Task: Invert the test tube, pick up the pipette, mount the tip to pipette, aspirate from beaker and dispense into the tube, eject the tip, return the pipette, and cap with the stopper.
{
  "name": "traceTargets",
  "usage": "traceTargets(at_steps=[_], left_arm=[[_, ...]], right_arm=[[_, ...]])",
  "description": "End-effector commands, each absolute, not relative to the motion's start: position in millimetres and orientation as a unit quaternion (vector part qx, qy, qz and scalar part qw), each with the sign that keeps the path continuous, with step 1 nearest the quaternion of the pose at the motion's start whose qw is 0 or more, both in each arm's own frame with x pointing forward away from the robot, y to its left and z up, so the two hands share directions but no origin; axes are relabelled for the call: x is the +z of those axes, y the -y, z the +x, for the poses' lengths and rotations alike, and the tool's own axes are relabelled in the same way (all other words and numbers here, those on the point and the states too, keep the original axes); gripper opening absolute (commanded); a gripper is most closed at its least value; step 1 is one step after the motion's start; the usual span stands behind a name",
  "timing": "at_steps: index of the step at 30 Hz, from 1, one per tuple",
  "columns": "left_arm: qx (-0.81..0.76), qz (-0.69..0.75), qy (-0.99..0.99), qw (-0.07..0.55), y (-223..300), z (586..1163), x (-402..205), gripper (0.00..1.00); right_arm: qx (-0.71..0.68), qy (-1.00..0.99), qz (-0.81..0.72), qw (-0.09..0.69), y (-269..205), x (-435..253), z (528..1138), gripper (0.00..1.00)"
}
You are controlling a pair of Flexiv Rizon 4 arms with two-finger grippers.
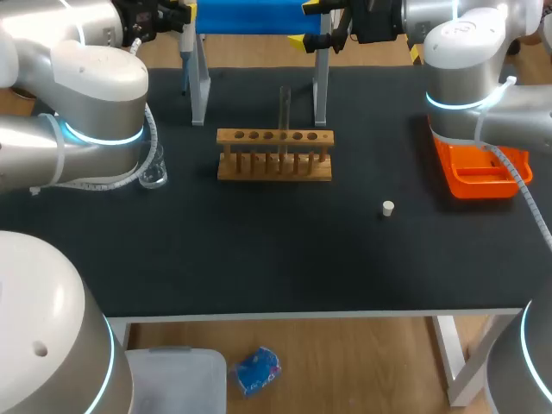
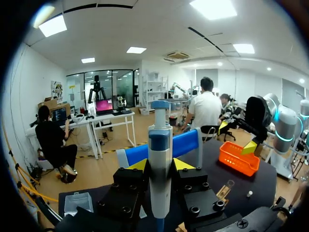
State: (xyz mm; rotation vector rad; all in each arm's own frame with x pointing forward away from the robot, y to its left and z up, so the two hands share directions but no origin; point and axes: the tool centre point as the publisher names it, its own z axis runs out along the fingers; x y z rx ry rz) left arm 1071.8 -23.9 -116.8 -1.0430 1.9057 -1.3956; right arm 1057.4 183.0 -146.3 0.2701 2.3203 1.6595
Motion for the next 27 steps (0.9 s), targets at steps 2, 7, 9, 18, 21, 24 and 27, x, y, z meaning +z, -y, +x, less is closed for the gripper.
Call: traceTargets(at_steps=[2, 7, 9, 18, 21, 24, 27], left_arm=[[-0.505, -0.411, -0.700, 0.293, 38, 1101, -135, 0.00], [-0.477, -0.440, -0.698, 0.302, 46, 1124, -146, 0.00], [-0.479, -0.444, -0.694, 0.304, 49, 1128, -148, 0.00], [-0.459, -0.475, -0.680, 0.318, 55, 1133, -153, 0.00], [-0.452, -0.489, -0.671, 0.327, 55, 1135, -153, 0.00], [-0.443, -0.501, -0.666, 0.330, 57, 1140, -155, 0.00], [-0.434, -0.514, -0.663, 0.328, 59, 1147, -158, 0.00]], right_arm=[[0.573, -0.803, 0.093, 0.136, -182, -146, 1058, 1.00], [0.573, -0.803, 0.093, 0.136, -182, -146, 1058, 1.00], [0.573, -0.803, 0.093, 0.136, -182, -146, 1058, 1.00], [0.573, -0.803, 0.093, 0.136, -182, -146, 1058, 1.00], [0.573, -0.803, 0.093, 0.136, -182, -146, 1058, 1.00], [0.573, -0.803, 0.093, 0.136, -182, -146, 1058, 1.00], [0.573, -0.803, 0.093, 0.136, -182, -146, 1058, 1.00]])
